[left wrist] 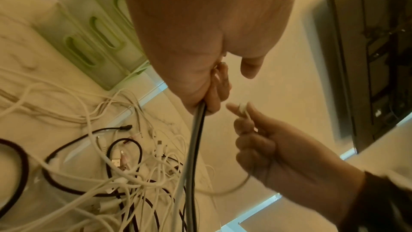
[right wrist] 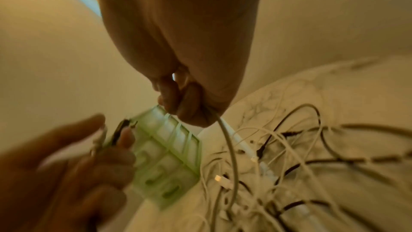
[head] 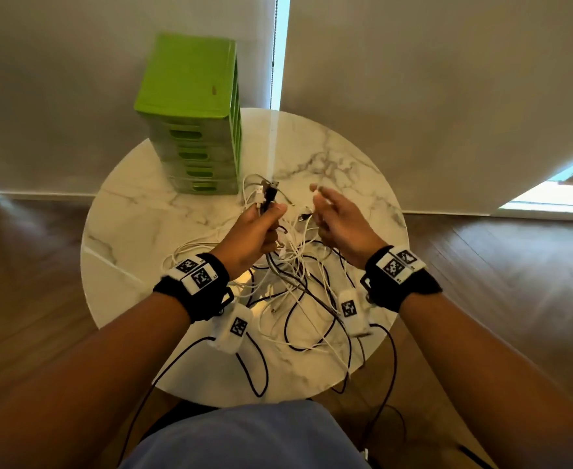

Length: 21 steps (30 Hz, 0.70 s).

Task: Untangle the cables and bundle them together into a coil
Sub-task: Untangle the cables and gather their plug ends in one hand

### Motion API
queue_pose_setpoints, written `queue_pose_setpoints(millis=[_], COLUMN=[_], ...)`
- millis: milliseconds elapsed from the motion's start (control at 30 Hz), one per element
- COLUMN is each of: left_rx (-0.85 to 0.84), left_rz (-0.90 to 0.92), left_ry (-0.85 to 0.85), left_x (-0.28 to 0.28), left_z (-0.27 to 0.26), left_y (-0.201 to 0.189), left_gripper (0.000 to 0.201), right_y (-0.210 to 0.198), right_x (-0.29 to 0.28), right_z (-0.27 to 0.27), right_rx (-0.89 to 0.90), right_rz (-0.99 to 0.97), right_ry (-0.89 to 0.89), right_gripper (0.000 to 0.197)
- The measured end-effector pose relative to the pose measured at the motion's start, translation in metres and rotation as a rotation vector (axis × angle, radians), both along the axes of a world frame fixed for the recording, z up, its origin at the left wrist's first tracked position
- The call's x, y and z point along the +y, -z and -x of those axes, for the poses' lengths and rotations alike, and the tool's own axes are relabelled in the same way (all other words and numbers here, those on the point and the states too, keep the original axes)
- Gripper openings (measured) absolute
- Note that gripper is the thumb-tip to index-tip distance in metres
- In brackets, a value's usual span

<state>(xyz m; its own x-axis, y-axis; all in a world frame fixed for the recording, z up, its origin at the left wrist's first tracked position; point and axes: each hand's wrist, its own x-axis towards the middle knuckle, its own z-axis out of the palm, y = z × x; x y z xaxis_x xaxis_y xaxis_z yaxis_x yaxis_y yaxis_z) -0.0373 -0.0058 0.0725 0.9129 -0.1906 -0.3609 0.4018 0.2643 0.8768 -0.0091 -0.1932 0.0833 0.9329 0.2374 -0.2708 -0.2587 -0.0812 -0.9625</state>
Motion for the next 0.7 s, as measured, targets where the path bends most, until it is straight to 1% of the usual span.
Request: queue_pose_setpoints(millis=[67, 100, 167, 267, 333, 367, 433, 467, 500, 567, 633, 700], left_rx=[0.062, 0.085, 0.092, 0.048, 0.034, 0.033, 0.011, -0.008, -0.019, -0.004, 0.032, 0.015], left_rz=[0.025, 0.018, 0.000, -0.044, -0.024, -0.003, 0.016, 0.022, 0.036, 0.085, 0.105, 0.065], left_ry=[-0.029, -0.025, 0.016, 0.094, 0.077, 0.038, -0.048, -0.075, -0.095, -0.138, -0.166, -0.142], left_x=[0.005, 0.005, 0.006, 0.008, 0.011, 0.013, 0.017, 0.019, 0.020, 0.020, 0.019, 0.016], left_z=[0.001, 0.002, 0.005, 0.009, 0.010, 0.010, 0.008, 0.006, 0.005, 0.006, 0.007, 0.010], left_y=[-0.003, -0.003, -0.003, -0.003, -0.004, -0.005, -0.007, -0.007, -0.008, -0.010, -0.013, -0.012], left_gripper=[0.019, 0.023, 0.024, 0.020, 0.020, 0.020, 0.021, 0.021, 0.020, 0.013, 0.017, 0.024], right_y=[0.001, 0.000, -0.004, -0.006, -0.004, -0.002, 0.004, 0.007, 0.010, 0.006, -0.002, -0.011], right_x=[0.006, 0.011, 0.022, 0.030, 0.030, 0.029, 0.025, 0.025, 0.025, 0.027, 0.030, 0.032], right_z=[0.013, 0.020, 0.032, 0.041, 0.046, 0.049, 0.055, 0.058, 0.060, 0.061, 0.058, 0.054], right_rx=[-0.043, -0.069, -0.129, -0.173, -0.193, -0.228, -0.355, -0.412, -0.447, -0.476, -0.481, -0.506], right_rz=[0.143, 0.179, 0.194, 0.172, 0.197, 0.265, 0.464, 0.528, 0.552, 0.529, 0.481, 0.483], right_ry=[-0.136, -0.170, -0.188, -0.188, -0.220, -0.262, -0.369, -0.388, -0.362, -0.223, -0.101, -0.092], right_gripper=[0.039, 0.037, 0.030, 0.021, 0.015, 0.015, 0.021, 0.022, 0.022, 0.018, 0.015, 0.017])
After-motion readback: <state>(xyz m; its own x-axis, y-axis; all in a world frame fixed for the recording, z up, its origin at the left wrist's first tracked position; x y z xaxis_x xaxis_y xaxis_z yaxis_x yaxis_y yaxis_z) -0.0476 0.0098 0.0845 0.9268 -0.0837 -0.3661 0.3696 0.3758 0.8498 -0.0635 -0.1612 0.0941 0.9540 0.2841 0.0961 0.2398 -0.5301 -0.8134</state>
